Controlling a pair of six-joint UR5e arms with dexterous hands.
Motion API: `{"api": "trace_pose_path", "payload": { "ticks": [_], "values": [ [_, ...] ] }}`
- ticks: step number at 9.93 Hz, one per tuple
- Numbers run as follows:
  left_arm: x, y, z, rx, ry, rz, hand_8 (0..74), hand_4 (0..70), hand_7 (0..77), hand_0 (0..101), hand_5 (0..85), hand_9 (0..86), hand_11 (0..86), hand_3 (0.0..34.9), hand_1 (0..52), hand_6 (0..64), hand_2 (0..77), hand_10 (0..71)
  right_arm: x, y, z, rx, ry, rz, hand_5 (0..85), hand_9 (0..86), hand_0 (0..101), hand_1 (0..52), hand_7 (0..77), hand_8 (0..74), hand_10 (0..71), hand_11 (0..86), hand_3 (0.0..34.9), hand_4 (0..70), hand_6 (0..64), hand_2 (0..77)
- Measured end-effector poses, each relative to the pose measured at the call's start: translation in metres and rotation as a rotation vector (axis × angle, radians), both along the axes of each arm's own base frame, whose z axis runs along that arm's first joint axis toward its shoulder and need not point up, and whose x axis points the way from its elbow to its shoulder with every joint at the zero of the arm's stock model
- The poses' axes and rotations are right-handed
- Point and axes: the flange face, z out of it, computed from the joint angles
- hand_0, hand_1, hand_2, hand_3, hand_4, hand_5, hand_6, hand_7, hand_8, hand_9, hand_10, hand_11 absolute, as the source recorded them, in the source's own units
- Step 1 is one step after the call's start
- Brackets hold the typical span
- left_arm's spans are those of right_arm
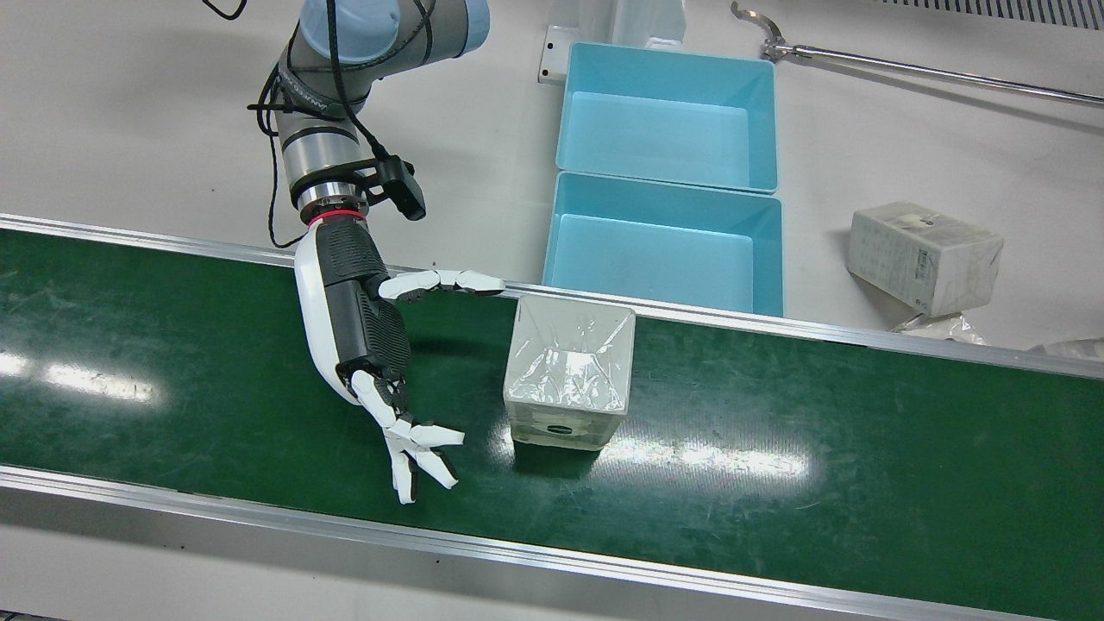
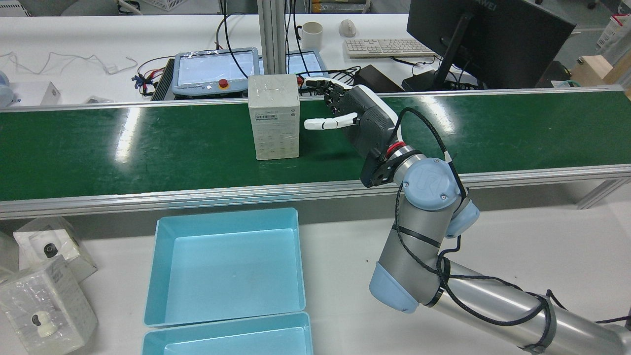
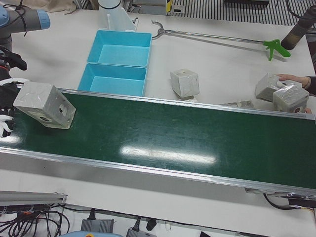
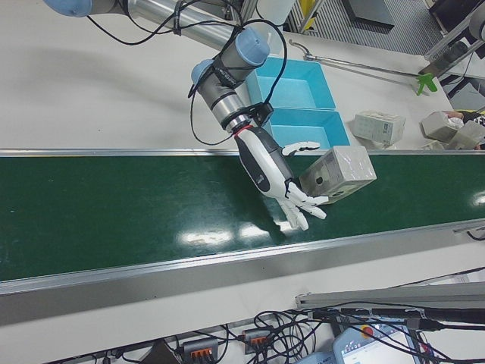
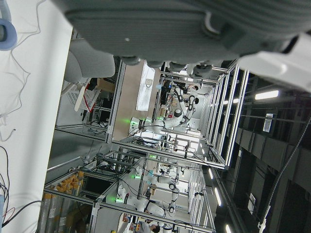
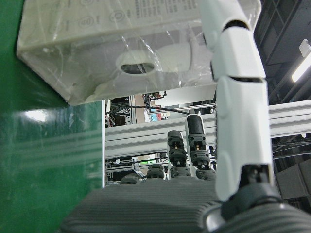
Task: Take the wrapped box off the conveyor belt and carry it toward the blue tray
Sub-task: 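Close the right hand fingers around the wrapped white box on the belt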
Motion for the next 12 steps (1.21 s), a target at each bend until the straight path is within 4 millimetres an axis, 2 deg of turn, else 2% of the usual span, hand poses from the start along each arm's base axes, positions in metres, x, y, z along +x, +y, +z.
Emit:
{"api": "trace_pose_path", "payload": {
  "ticks": [10, 11, 12],
  "values": [
    [0.000, 0.000, 0.000, 0.000, 0.000, 0.000, 0.5, 0.0, 0.0, 0, 1.1, 0.5, 0.5, 0.0, 0.0, 0.5, 0.5, 0.5, -0.010, -0.003, 0.009, -0.004, 0.053, 0.004, 26.2, 3.8, 50, 18.5, 8.2, 1.6, 0.0, 0.5, 0.0, 15.3, 7.1, 16.4],
    [0.000, 0.000, 0.000, 0.000, 0.000, 0.000, 0.5, 0.0, 0.0, 0, 1.1, 0.5, 0.5, 0.0, 0.0, 0.5, 0.5, 0.5, -0.012, -0.004, 0.008, -0.004, 0.055, 0.004, 32.2, 6.5, 53, 22.9, 12.5, 0.0, 0.0, 0.5, 8.1, 12.5, 8.7, 21.8],
    [0.000, 0.000, 0.000, 0.000, 0.000, 0.000, 0.5, 0.0, 0.0, 0, 1.1, 0.5, 0.5, 0.0, 0.0, 0.5, 0.5, 0.5, -0.013, -0.005, 0.005, -0.001, 0.056, 0.004, 32.2, 6.5, 53, 22.9, 12.5, 0.0, 0.0, 0.5, 8.1, 12.5, 8.7, 21.8]
  ]
}}
